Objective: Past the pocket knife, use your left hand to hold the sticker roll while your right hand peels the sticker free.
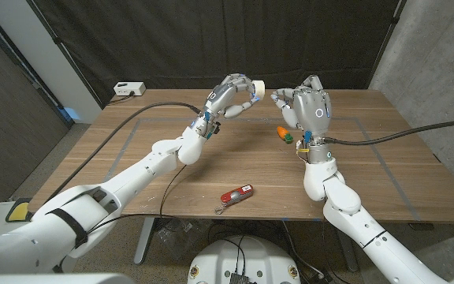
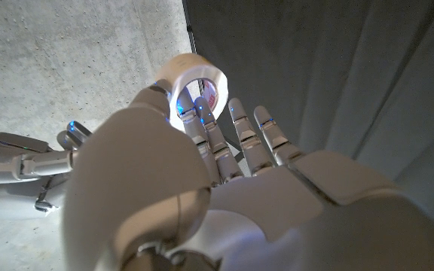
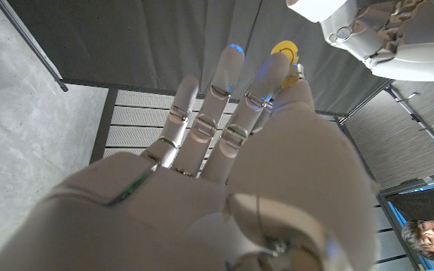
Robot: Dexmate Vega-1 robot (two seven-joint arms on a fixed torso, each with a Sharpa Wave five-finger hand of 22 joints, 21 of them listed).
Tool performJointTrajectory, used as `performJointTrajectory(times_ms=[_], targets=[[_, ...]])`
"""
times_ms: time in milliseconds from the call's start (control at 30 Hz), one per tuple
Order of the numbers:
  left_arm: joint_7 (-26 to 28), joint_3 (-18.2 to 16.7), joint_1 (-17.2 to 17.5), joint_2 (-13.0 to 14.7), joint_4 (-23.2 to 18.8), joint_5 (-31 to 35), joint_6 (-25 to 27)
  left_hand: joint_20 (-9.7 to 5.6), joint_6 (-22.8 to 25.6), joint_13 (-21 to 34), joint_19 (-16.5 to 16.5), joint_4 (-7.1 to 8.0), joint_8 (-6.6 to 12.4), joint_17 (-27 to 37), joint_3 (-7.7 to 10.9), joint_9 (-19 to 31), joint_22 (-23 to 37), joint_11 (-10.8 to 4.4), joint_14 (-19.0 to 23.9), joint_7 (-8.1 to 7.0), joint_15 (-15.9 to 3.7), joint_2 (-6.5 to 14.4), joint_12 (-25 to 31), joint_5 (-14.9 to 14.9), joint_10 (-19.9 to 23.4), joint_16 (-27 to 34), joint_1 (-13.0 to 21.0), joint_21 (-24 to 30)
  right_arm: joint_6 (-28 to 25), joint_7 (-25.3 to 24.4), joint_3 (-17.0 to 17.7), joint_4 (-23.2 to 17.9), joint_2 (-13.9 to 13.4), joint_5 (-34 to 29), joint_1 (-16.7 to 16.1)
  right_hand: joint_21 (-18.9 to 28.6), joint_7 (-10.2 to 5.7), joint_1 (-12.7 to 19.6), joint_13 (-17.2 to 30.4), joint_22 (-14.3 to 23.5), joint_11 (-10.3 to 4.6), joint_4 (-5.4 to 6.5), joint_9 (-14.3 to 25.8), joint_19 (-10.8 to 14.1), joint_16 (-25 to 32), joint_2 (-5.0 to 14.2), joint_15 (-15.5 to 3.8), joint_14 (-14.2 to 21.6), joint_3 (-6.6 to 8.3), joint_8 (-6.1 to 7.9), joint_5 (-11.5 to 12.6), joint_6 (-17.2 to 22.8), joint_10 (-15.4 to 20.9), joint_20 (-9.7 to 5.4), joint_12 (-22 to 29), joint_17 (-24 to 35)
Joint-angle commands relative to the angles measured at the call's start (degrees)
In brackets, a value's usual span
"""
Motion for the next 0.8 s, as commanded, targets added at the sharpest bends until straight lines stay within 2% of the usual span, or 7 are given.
performJointTrajectory(times_ms=[33, 300, 467, 633, 700, 800], targets=[[-0.3, 0.9, 1.2, 2.0, -0.6, -5.8, -1.8, -0.06, 4.1, 0.1, -0.1, 0.12, 1.29, 0.2, -0.2, 1.6, 0.2, -0.12, -0.2, -1.76, -9.55, 0.5, 0.4, -0.2, 0.3, -0.2, 1.1, 0.3, -1.5, -2.3, -1.2, 0.7, 3.0, 0.8, -0.1, -0.1, -0.38, 0.5, 0.2, 0.1, -0.18, 0.14, 0.2, -0.1, -0.3, 0.12, -3.32, 0.5, 0.11, -0.22, -0.3, 0.5, -0.1, -7.05, 0.0, 0.1], [0.3, 0.8, 1.6, 3.4, -1.0, -7.1, -2.9, -0.08, 4.3, 0.0, -0.1, 0.18, 1.3, 0.3, -0.36, 1.6, 0.2, -0.14, -0.1, -1.99, -9.42, 0.4, 0.3, -0.3, 0.1, -0.1, 1.2, 0.4, -3.4, -3.1, -2.1, 1.2, 4.5, 0.0, 0.1, -0.2, -0.44, 0.5, 0.1, 0.0, -0.18, 0.25, 0.3, -0.1, -0.5, 0.16, -3.32, 0.6, 0.11, -0.35, -0.4, 0.4, -0.1, -7.08, -0.2, 0.2], [0.1, 0.6, 1.9, 3.9, -0.6, -8.5, -3.7, -0.06, 4.6, -0.1, -0.2, 0.24, 1.32, 0.3, -0.44, 1.5, 0.1, -0.11, -0.1, -1.9, -9.42, 0.4, 0.4, -0.4, 0.2, -0.2, 1.3, 0.5, -5.1, -5.6, -2.4, 2.3, 5.5, -1.1, 0.6, -0.2, -0.46, 0.5, 0.0, 0.0, -0.24, 0.28, 0.3, 0.0, -0.6, 0.21, -3.32, 0.6, 0.15, -0.37, -0.4, 0.4, -0.1, -7.03, -0.2, 0.2], [0.9, 0.0, 3.2, 4.8, -1.7, -9.0, -3.6, 0.02, 4.3, -0.1, -0.2, 0.3, 1.24, 0.3, -0.51, 1.6, 0.1, -0.11, -0.1, -1.95, -9.38, 0.4, 0.4, -0.4, 0.3, -0.2, 1.3, 0.6, -6.6, -9.3, -2.6, 3.6, 6.4, -1.8, 0.9, -0.2, -0.47, 0.5, 0.0, 0.0, -0.24, 0.32, 0.4, 0.0, -0.6, 0.25, -3.32, 0.6, 0.17, -0.4, -0.5, 0.3, -0.1, -6.98, -0.3, 0.2], [1.1, -0.2, 3.9, 5.5, -2.4, -9.1, -3.6, 0.05, 4.2, -0.1, -0.2, 0.32, 1.2, 0.3, -0.55, 1.7, 0.1, -0.11, -0.1, -1.89, -9.36, 0.4, 0.4, -0.4, 0.3, -0.2, 1.4, 0.6, -6.8, -9.4, -1.8, 4.0, 8.0, -3.2, 0.4, -0.2, -0.49, 0.5, 0.1, 0.0, -0.2, 0.35, 0.4, 0.0, -0.7, 0.34, -3.32, 0.6, 0.2, -0.42, -0.5, 0.3, -0.1, -6.98, -0.3, 0.2], [1.6, -0.5, 4.8, 6.6, -3.1, -8.9, -3.5, 0.06, 4.3, -0.1, -0.3, 0.35, 1.25, 0.3, -0.57, 1.7, 0.1, -0.11, 0.0, -1.93, -9.37, 0.5, 0.4, -0.5, 0.3, -0.1, 1.4, 0.7, -7.6, -9.4, -2.2, 4.0, 8.5, -3.6, 0.1, -0.2, -0.56, 0.4, 0.1, 0.0, -0.2, 0.42, 0.5, 0.0, -0.8, 0.4, -3.32, 0.6, 0.21, -0.43, -0.6, 0.3, -0.1, -6.93, -0.3, 0.0]])
